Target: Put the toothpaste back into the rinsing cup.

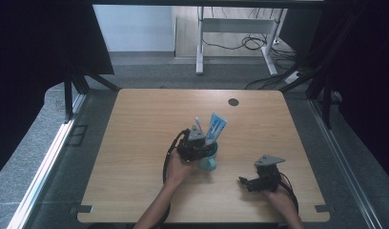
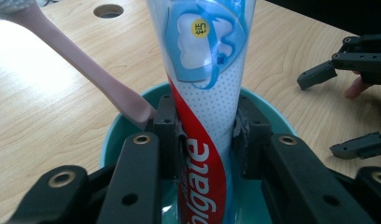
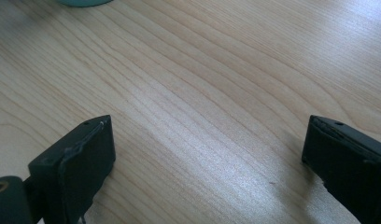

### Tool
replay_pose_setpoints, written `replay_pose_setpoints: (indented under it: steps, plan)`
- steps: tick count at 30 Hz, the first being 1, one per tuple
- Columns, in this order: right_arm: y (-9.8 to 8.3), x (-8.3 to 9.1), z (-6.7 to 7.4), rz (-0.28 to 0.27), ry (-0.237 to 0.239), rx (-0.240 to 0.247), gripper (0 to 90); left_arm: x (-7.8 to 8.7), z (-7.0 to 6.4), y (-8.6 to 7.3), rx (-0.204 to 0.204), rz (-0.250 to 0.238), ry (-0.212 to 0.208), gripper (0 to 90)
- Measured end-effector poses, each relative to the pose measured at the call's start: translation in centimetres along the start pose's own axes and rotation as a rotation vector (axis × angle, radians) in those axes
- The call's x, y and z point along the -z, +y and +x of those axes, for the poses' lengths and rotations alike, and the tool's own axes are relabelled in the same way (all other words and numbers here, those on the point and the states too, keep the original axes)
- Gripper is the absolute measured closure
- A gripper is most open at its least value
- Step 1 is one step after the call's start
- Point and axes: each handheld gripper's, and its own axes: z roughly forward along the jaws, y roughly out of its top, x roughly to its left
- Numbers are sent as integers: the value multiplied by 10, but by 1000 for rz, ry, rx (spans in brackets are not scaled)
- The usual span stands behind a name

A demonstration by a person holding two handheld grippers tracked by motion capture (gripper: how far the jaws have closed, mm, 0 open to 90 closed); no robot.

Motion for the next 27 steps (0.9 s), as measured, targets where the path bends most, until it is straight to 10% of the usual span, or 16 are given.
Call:
replay_pose_setpoints:
  steps: [17,27]
  plan:
    - [0,0,0,0,2,-4,22,14,1,6,15,-42,-12,552]
    - [0,0,0,3,3,-1,22,20,-4,7,-19,10,8,352]
